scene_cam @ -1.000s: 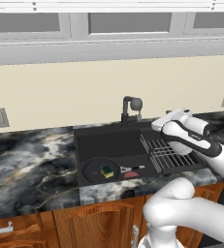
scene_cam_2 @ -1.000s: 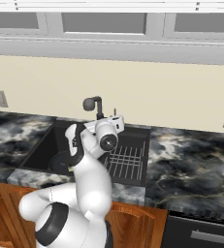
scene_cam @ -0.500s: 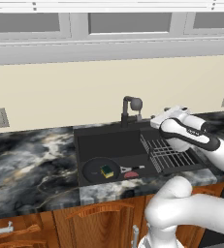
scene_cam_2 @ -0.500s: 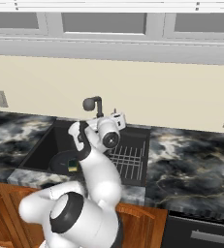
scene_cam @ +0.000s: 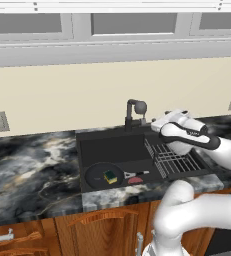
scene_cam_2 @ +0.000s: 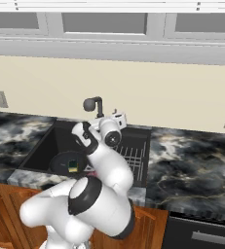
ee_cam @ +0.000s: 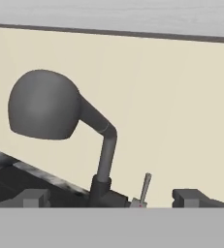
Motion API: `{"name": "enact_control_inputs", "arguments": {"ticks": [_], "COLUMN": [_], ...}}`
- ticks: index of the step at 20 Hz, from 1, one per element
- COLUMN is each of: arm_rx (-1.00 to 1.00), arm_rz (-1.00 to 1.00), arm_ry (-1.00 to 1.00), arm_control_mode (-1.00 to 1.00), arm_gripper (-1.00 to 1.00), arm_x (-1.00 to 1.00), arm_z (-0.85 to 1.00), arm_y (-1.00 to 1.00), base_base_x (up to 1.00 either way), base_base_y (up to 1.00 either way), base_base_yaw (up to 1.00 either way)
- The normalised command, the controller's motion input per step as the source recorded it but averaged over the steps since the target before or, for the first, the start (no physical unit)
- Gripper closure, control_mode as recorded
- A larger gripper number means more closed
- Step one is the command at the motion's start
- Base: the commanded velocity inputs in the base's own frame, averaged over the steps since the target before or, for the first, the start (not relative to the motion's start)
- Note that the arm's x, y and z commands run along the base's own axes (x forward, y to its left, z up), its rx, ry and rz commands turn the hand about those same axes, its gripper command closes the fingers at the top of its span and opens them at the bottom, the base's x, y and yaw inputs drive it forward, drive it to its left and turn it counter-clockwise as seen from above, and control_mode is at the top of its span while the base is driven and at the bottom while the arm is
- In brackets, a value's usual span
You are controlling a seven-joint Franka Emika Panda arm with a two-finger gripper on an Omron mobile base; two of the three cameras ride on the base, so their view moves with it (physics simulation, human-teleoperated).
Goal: Pick the pan and sponge and place them into the sink. Then turn on the water.
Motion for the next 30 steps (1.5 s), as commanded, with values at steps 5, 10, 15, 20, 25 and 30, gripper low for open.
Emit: {"name": "enact_control_inputs", "arguments": {"ticks": [5,10,15,20,25,30], "arm_rx": [0.00,0.00,0.00,0.00,0.00,0.00], "arm_rz": [-0.02,-0.04,-0.06,-0.07,-0.04,0.00], "arm_ry": [-0.01,-0.01,0.00,0.00,0.00,0.00], "arm_control_mode": [-1.00,-1.00,-1.00,-1.00,-1.00,-1.00], "arm_gripper": [-1.00,-1.00,-1.00,-1.00,-1.00,-1.00], "arm_x": [0.29,0.35,0.41,0.46,0.46,0.36], "arm_z": [-0.23,-0.21,-0.13,-0.09,-0.24,-0.44], "arm_y": [0.06,0.00,0.00,0.00,0.00,0.00], "base_base_x": [0.00,0.00,0.00,0.00,0.00,0.00], "base_base_y": [0.00,0.00,0.00,0.00,0.00,0.00], "base_base_yaw": [0.00,0.00,0.00,0.00,0.00,0.00]}}
